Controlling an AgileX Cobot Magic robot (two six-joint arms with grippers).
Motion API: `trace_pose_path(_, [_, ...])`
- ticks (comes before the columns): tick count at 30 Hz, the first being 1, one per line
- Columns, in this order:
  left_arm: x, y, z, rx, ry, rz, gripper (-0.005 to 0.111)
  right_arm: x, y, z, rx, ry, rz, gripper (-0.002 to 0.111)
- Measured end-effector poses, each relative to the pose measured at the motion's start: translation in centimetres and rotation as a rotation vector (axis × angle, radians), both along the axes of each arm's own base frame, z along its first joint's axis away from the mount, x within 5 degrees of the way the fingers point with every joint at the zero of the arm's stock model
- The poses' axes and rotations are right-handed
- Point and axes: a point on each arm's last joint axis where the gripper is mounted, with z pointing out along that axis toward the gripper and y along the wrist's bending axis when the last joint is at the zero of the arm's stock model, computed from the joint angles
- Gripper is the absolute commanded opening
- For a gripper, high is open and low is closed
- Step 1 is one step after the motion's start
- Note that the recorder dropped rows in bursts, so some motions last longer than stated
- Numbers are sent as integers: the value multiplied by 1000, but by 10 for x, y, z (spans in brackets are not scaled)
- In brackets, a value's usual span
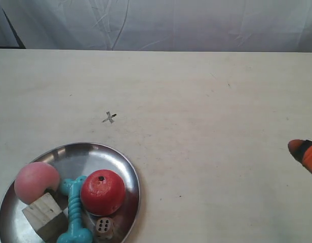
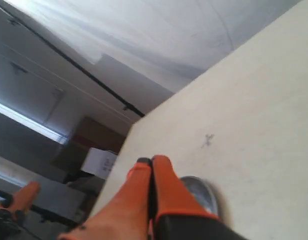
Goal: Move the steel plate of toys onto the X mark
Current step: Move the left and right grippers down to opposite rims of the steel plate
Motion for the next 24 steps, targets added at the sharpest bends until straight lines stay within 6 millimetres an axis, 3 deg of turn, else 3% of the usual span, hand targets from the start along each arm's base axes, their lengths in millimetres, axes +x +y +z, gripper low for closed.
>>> trace_pose_path(4, [35, -21, 22, 167, 375, -177, 0, 30, -3, -12, -260, 206, -5, 0])
trace_pose_path(9, [58, -36, -2, 206, 747, -277, 0, 65, 3, -18, -421, 412, 137, 0])
trace_pose_path(13, [68, -43, -13, 132, 845, -282, 0, 89, 13, -25, -459, 528, 319, 0])
trace_pose_path(17, [68, -51, -18, 52, 912, -326, 0, 111, 27, -39, -379, 569, 496, 0])
trace_pose_path(24, [60, -38, -35, 14, 1035, -263, 0, 137, 36, -68, -251, 585, 558, 0])
